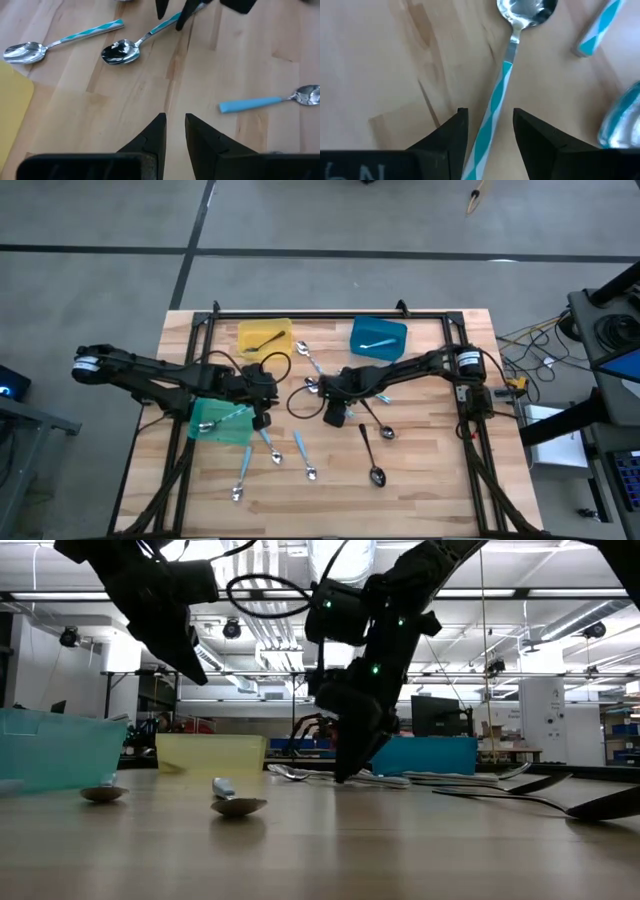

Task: Sort silverware by color (type)
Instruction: Put the blue patterned spoon into the green bin

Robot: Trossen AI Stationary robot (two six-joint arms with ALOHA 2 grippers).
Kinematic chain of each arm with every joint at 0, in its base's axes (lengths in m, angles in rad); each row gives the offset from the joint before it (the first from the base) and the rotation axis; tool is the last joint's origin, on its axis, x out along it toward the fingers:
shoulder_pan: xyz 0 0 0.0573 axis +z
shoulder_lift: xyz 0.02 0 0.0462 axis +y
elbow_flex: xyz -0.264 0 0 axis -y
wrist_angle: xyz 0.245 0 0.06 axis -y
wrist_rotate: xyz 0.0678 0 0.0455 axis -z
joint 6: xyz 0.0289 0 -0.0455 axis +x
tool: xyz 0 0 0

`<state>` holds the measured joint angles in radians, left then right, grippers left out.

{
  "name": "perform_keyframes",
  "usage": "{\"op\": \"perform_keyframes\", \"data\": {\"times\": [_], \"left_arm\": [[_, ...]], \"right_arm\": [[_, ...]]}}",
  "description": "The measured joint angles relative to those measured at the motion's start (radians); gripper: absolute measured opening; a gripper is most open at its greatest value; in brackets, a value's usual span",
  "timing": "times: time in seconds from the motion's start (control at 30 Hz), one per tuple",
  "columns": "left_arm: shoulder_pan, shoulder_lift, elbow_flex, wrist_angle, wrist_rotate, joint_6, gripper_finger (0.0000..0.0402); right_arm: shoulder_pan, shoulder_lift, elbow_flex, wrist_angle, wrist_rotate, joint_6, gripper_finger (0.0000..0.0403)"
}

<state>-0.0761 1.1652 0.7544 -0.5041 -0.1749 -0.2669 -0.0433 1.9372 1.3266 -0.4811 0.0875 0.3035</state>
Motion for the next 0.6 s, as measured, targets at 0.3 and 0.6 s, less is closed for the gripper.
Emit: {"op": "perform_keyframes", "data": {"times": [0.3, 0.6], "left_arm": [[0.0, 0.0, -0.002, 0.007, -0.001, -0.001, 0.0052], [0.0, 0.0, -0.003, 0.009, -0.001, -0.004, 0.0052]], "right_arm": [[0.0, 0.088, 0.013, -0.001, 0.006, -0.006, 0.0112], [-0.001, 0.09, 0.01, -0.001, 0.003, -0.028, 0.0024]]}}
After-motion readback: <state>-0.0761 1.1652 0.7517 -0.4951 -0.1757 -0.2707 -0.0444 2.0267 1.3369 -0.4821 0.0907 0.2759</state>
